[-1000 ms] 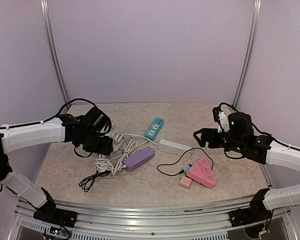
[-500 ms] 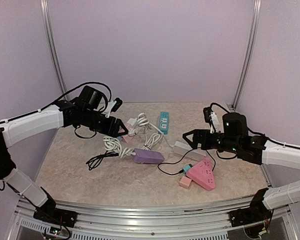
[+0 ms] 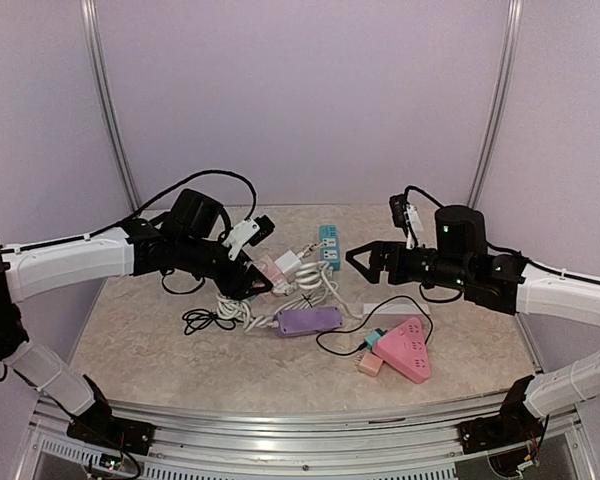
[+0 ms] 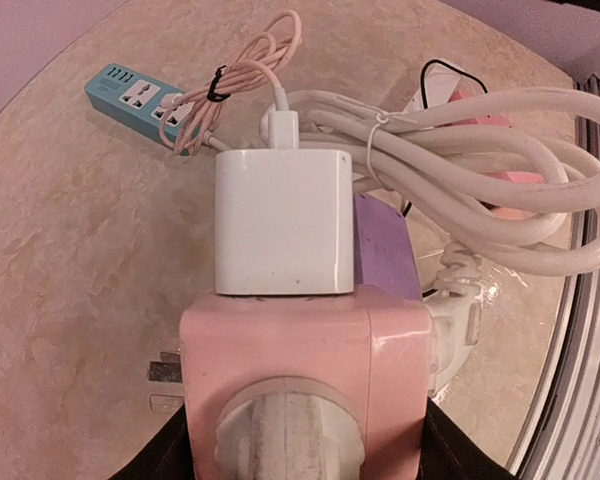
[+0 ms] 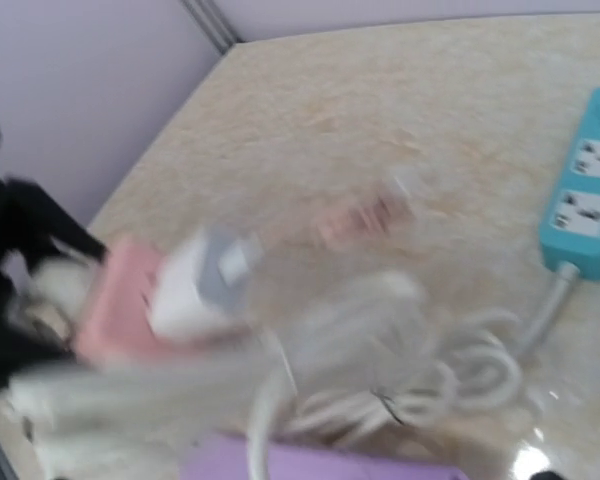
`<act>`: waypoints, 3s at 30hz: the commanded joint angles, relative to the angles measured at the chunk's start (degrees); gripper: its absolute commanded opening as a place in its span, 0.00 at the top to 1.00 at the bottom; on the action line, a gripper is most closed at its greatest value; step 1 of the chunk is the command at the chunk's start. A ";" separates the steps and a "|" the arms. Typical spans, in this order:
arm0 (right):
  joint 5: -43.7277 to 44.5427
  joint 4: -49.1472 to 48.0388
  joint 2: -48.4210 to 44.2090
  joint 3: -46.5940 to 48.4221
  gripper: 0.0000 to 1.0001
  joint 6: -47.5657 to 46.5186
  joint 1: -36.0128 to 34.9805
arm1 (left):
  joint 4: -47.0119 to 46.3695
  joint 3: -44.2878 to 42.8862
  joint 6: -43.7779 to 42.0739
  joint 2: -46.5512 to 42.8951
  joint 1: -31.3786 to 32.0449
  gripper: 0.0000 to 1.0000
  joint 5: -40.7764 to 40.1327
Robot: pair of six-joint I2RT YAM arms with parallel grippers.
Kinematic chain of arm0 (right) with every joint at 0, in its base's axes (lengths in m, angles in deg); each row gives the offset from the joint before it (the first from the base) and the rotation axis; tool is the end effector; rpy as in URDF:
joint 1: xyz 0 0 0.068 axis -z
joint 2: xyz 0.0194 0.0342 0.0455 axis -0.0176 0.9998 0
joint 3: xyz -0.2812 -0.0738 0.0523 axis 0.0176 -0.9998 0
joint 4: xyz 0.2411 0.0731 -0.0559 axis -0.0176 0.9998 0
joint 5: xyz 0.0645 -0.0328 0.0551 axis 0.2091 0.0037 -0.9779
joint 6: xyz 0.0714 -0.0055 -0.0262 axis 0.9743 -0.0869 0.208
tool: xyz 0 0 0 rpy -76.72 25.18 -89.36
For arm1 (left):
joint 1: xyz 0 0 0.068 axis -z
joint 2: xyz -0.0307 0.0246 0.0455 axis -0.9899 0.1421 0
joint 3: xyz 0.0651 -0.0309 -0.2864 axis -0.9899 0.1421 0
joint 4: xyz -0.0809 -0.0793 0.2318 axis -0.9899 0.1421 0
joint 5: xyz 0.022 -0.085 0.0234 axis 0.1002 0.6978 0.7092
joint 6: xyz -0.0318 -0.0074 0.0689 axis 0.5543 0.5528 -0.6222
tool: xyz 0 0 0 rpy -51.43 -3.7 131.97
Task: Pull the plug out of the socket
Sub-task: Remove the plug from the socket.
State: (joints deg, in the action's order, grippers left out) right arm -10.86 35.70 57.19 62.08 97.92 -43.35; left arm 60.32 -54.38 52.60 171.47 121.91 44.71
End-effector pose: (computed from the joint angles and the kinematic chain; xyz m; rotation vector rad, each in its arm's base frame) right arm 0.2023 0.2053 0.2997 -0.2717 2.0044 0.9678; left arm 0.2533 -0.2372 0.2831 1.0878 2.0845 -0.6202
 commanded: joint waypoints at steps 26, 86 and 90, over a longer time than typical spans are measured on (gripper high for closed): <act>-15.94 -14.50 19.34 7.07 0.28 4.65 -4.37 | -19.05 11.47 -13.58 -12.75 13.82 0.86 -22.58; -21.35 -39.02 32.78 7.89 0.79 19.41 -6.65 | -26.17 15.34 -11.50 -17.24 16.52 0.89 -22.89; -20.98 -40.37 32.72 7.17 0.91 19.81 -6.62 | -26.89 15.42 -9.55 -17.77 16.35 0.90 -20.89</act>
State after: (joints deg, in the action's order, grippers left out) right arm -30.09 0.34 89.28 70.30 117.29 -48.97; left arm 46.52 -37.44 39.60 157.42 137.60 19.25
